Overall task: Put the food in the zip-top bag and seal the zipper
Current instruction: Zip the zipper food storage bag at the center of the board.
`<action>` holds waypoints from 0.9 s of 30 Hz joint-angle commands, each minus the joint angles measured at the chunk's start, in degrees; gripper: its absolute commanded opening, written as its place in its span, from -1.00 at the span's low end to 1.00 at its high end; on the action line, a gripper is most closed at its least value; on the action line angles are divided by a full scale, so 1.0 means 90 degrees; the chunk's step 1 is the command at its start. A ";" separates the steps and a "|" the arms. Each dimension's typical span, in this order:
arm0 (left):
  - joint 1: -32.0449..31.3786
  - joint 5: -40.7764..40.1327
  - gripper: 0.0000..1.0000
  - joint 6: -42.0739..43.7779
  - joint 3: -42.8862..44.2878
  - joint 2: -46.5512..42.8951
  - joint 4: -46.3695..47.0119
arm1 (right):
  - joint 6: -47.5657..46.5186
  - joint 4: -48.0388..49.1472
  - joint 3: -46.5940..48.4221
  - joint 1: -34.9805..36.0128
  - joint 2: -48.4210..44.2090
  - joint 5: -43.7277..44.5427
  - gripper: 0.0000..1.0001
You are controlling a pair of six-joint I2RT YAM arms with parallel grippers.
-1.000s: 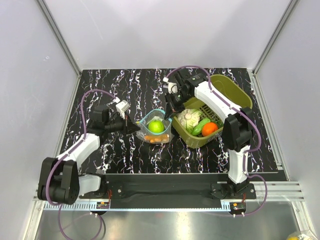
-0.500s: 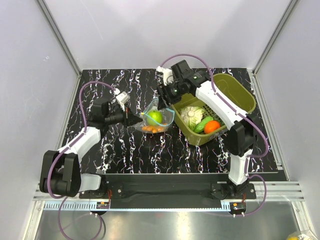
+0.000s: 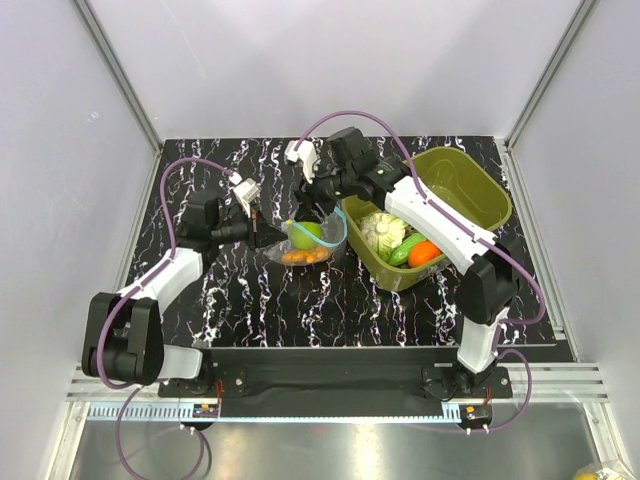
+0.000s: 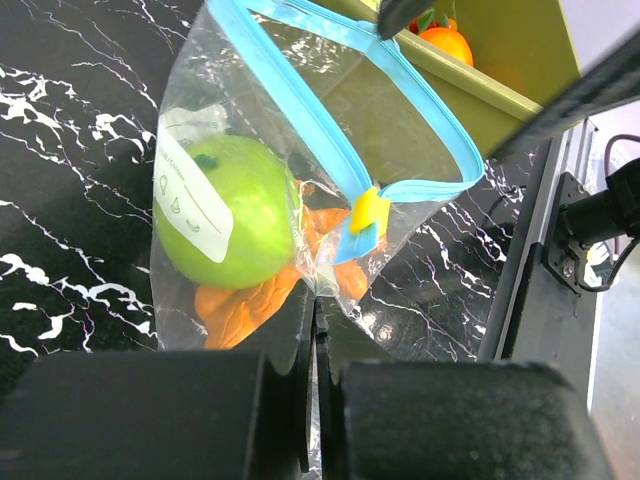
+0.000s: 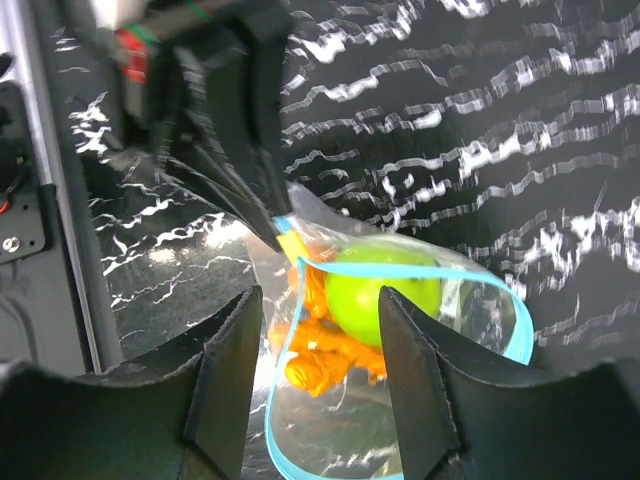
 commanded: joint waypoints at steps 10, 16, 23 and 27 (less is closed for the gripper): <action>0.0004 0.0134 -1.00 0.0039 0.0382 -0.0037 0.0309 | -0.1857 -0.0041 0.0767 0.0181 0.0354 -0.0783 0.04; -0.0006 0.0095 -1.00 0.0175 0.0392 -0.0124 0.0163 | -0.2229 -0.0101 0.0671 0.0356 0.0462 -0.0471 -0.09; -0.0016 0.0085 -1.00 0.0341 0.0382 -0.0232 -0.0003 | -0.2337 0.0085 0.0455 0.0395 0.0559 -0.0393 -0.12; -0.0026 0.0066 -1.00 0.0448 0.0353 -0.0310 -0.0062 | -0.2483 0.0046 0.0436 0.0405 0.0637 -0.0373 -0.06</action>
